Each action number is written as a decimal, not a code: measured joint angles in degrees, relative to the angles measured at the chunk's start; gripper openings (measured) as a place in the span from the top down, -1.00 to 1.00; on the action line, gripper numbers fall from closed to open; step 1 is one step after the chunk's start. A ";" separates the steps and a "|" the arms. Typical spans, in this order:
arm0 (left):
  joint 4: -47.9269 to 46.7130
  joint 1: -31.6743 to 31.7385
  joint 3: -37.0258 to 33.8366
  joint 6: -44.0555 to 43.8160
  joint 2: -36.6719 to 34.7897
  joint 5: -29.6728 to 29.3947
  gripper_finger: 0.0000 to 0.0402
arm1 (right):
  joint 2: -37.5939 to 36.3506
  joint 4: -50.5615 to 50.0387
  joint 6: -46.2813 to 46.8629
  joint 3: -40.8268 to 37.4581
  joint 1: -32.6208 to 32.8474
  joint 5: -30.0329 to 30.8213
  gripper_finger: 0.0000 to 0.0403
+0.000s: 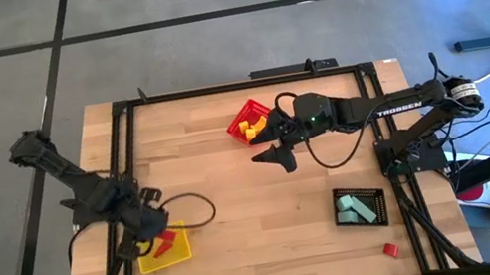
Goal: Sort & place blocks by color
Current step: Put the top red block into the yellow bin
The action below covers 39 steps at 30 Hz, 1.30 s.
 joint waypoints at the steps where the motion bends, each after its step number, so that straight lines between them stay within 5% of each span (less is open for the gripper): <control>1: 2.08 -0.81 -1.34 0.28 0.03 -0.08 0.57 | 0.00 -0.03 -0.07 0.00 0.00 0.00 -0.51; 7: 11.73 -0.90 -7.46 -0.20 2.99 0.10 0.57 | 0.00 -0.18 -1.05 0.00 0.00 0.00 -0.51; 15: 12.67 -2.72 -8.77 -26.77 6.60 3.70 0.57 | 0.00 -1.15 -1.23 0.00 0.00 0.02 -0.51; 24: 9.38 -12.52 -8.74 -57.34 6.34 -7.47 0.57 | 0.00 -3.07 -1.30 0.00 -0.02 1.04 -0.51; 39: 10.54 -14.45 -13.45 -54.37 12.92 -8.48 0.57 | 0.00 -3.06 -2.54 0.00 0.00 1.02 -0.51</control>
